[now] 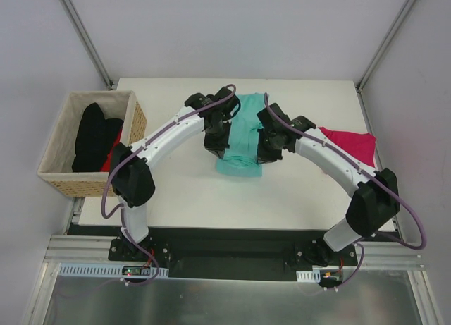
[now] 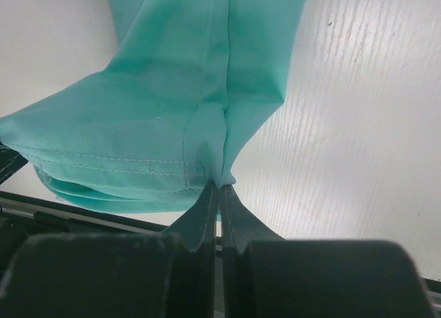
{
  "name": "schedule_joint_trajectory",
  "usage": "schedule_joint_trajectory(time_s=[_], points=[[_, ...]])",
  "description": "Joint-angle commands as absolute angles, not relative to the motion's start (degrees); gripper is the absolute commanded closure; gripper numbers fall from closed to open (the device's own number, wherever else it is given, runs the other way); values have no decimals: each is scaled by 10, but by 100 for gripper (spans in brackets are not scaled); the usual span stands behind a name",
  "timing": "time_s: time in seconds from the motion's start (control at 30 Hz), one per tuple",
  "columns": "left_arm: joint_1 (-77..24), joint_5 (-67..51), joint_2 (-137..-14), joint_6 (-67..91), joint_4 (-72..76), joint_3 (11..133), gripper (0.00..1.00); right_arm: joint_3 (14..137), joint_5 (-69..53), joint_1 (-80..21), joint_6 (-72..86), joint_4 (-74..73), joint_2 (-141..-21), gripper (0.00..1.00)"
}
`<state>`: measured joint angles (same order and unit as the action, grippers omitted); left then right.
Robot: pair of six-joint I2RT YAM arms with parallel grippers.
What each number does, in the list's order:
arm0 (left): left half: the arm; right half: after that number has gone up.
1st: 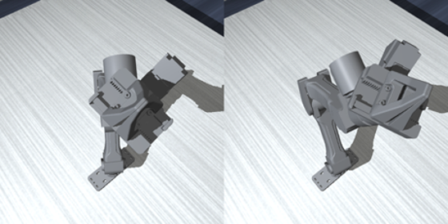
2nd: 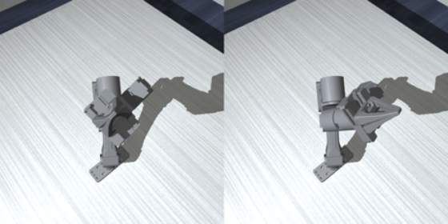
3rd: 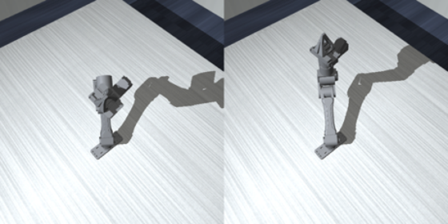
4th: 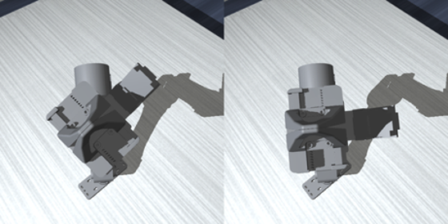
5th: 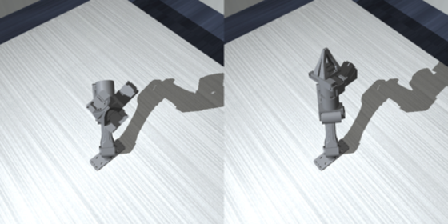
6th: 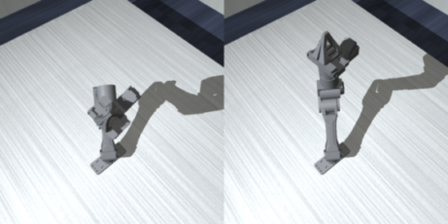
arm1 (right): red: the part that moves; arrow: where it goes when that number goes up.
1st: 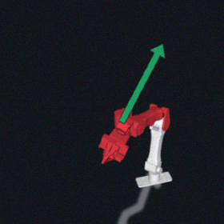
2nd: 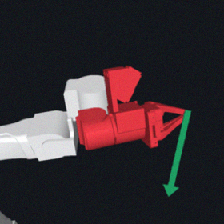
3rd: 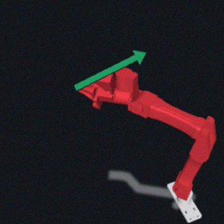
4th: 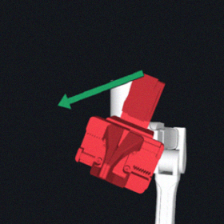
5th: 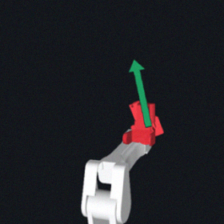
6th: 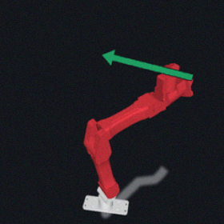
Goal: Fold and stack the t-shirts
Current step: Fold the folded rectangular tshirt in 1/3 of the way
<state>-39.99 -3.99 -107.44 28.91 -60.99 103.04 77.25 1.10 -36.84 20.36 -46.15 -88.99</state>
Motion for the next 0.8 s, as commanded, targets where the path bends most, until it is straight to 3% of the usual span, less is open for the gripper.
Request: schedule_joint_trajectory(time_s=[0.0,0.4,0.77], points=[[-379,-51,-1103,250,-633,1081,100,816,23,-347,184,-476,-924,99],[-336,-86,-1255,214,-635,1236,100,932,-18,-291,112,-469,-1064,99],[-288,-103,-1295,215,-621,1292,100,1037,-32,-247,69,-487,-1144,99]])
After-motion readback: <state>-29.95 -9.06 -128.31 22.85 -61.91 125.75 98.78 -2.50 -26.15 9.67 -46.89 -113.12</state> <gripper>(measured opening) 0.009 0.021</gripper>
